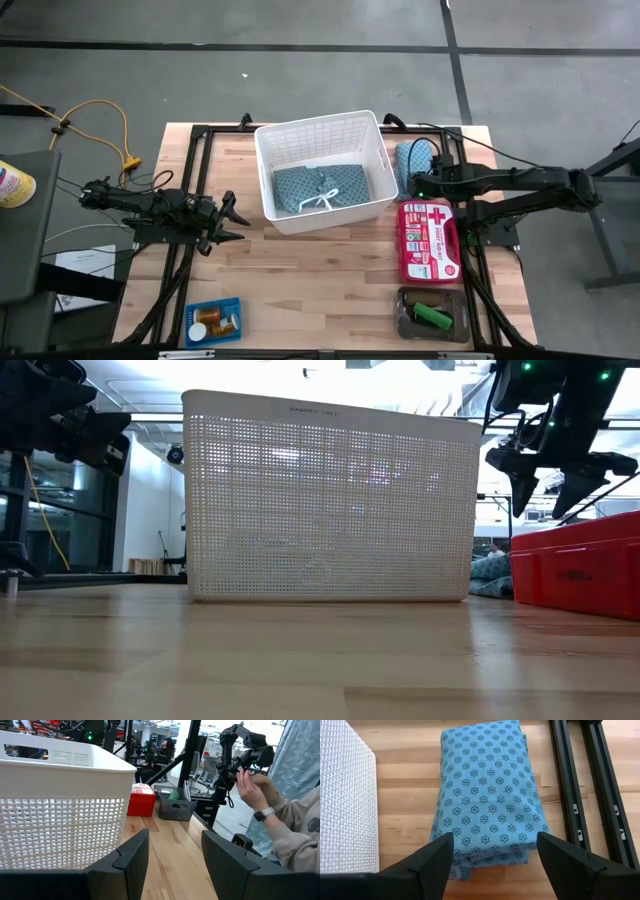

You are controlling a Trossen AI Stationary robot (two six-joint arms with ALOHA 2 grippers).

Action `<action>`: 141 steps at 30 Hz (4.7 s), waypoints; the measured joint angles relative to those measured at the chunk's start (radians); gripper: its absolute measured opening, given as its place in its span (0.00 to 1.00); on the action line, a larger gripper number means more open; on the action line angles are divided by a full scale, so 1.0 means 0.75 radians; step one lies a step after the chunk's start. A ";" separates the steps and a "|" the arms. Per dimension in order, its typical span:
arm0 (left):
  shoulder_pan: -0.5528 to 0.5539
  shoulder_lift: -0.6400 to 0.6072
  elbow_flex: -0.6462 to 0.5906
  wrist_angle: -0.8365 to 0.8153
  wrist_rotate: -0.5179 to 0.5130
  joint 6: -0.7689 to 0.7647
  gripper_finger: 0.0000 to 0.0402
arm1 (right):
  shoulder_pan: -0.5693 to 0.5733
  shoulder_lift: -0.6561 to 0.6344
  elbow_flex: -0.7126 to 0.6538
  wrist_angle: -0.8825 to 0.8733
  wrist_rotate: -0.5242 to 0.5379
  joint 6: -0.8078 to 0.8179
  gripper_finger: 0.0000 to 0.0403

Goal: Pick & place medical supplies in basket/bin
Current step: Put the patient gown into the white bin

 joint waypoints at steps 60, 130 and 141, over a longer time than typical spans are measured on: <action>0.000 0.000 0.000 0.000 0.000 0.000 0.44 | -0.172 0.043 -0.208 0.195 -0.136 0.491 0.87; 0.000 0.000 0.000 0.000 0.000 0.000 0.44 | -0.622 0.303 -0.207 0.660 -0.241 -0.064 0.87; 0.000 0.000 0.000 0.000 0.000 0.000 0.44 | -0.640 0.472 -0.207 0.802 -0.278 -0.116 0.87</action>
